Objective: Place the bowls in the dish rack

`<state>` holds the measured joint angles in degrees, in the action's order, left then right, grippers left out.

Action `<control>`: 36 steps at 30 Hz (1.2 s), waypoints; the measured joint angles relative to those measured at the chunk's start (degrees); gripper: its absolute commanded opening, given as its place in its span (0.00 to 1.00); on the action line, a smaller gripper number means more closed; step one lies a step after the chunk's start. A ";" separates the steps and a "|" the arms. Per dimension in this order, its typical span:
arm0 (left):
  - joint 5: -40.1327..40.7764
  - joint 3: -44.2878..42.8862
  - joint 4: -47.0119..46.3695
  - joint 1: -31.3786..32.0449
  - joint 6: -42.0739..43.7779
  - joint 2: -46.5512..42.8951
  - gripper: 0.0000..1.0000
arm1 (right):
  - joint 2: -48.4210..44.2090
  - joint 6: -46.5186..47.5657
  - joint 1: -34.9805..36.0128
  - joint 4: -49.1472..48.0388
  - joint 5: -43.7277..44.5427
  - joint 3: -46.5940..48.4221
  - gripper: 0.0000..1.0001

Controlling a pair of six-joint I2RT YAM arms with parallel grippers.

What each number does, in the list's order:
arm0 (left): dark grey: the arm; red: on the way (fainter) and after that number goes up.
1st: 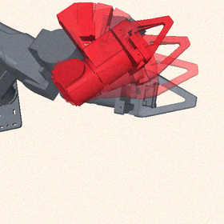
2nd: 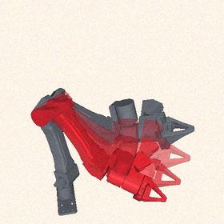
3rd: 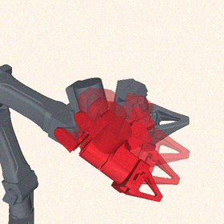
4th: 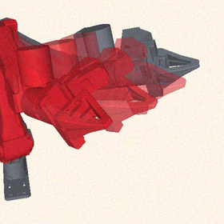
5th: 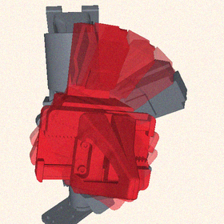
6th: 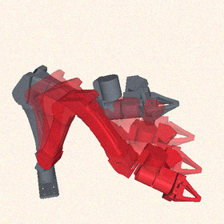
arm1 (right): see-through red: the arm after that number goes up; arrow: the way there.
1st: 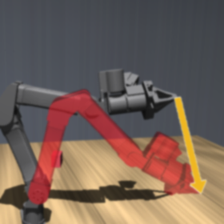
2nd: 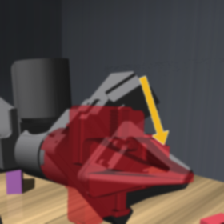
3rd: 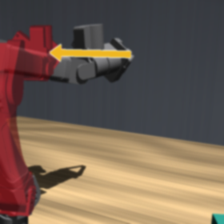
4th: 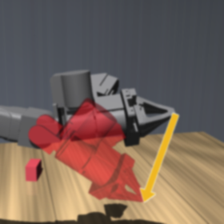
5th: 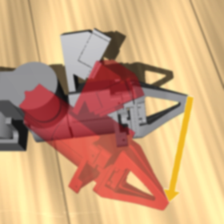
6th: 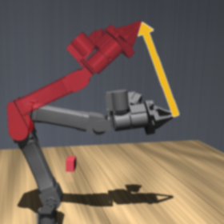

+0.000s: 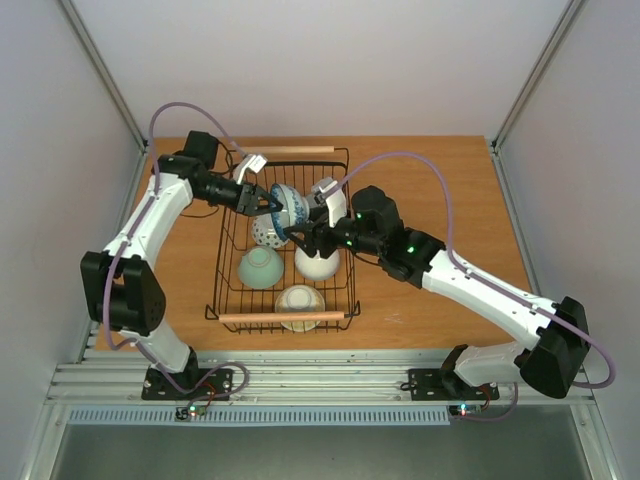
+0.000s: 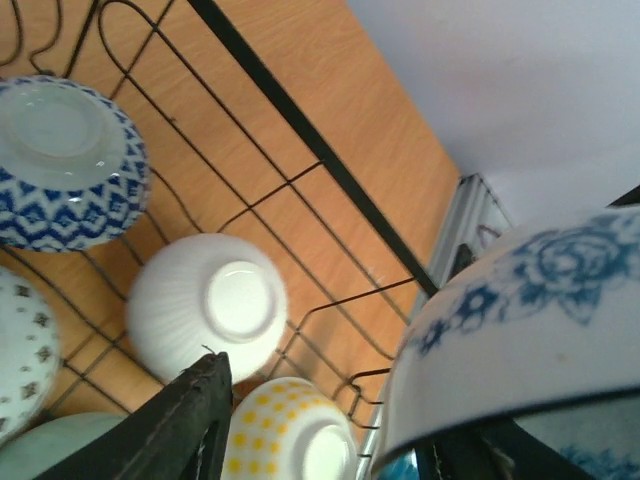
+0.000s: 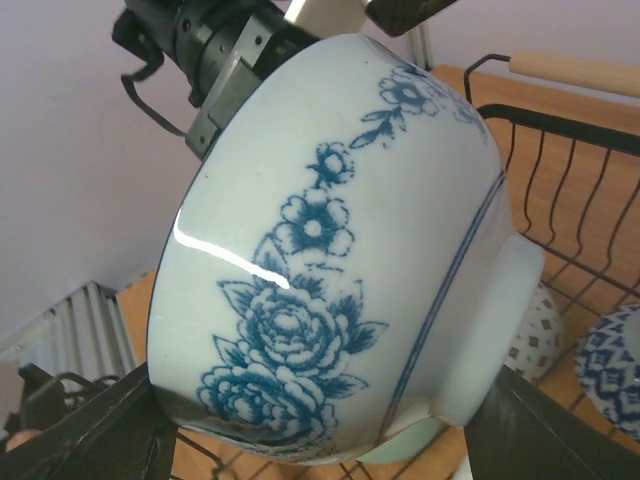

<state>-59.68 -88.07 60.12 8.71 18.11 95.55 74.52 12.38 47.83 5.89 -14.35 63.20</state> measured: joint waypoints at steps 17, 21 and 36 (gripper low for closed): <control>25.05 8.61 -15.85 -2.19 -10.03 -14.08 0.71 | 7.26 23.67 -0.22 20.72 0.15 11.91 0.01; 27.50 8.70 -18.14 -3.30 -11.28 -14.25 0.71 | 9.55 31.98 -0.26 28.46 -2.93 14.38 0.01; 28.37 8.94 -18.88 -3.87 -12.26 -13.99 0.72 | 20.09 49.75 -1.14 42.86 -17.38 27.76 0.01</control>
<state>-31.31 -79.13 41.23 4.84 5.85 81.56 94.61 62.13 46.70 48.75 -31.73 90.96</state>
